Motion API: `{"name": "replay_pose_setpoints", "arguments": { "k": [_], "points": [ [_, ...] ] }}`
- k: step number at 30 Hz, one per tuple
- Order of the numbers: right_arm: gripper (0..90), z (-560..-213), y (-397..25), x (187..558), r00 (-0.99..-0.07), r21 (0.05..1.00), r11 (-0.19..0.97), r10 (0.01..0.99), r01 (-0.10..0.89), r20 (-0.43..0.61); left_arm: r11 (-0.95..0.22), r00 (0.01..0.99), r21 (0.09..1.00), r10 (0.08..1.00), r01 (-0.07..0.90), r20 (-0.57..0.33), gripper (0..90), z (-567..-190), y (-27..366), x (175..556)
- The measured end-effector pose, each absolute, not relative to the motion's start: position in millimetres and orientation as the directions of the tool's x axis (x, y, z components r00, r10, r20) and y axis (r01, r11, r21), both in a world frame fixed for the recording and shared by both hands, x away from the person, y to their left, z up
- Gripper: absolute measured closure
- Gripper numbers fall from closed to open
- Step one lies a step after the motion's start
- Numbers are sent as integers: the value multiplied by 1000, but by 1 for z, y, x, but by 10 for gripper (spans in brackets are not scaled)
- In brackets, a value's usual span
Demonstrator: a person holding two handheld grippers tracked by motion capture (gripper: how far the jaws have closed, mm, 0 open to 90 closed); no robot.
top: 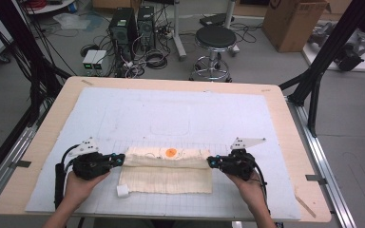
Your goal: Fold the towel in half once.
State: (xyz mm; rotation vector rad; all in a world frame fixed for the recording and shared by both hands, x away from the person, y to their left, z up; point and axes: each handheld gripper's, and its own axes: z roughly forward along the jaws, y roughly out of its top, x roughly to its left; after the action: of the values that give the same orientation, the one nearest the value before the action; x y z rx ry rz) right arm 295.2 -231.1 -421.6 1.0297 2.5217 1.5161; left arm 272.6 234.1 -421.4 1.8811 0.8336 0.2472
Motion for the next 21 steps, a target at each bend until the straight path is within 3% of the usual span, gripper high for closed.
{"name": "replay_pose_setpoints", "arguments": {
  "k": [21],
  "points": [
    [853, -430, -227, 268, -794, 783, 346, 537, 516, 286, -315, 778, 845, 603, 433, -175, 850, -432, 235, 249]
  ]
}}
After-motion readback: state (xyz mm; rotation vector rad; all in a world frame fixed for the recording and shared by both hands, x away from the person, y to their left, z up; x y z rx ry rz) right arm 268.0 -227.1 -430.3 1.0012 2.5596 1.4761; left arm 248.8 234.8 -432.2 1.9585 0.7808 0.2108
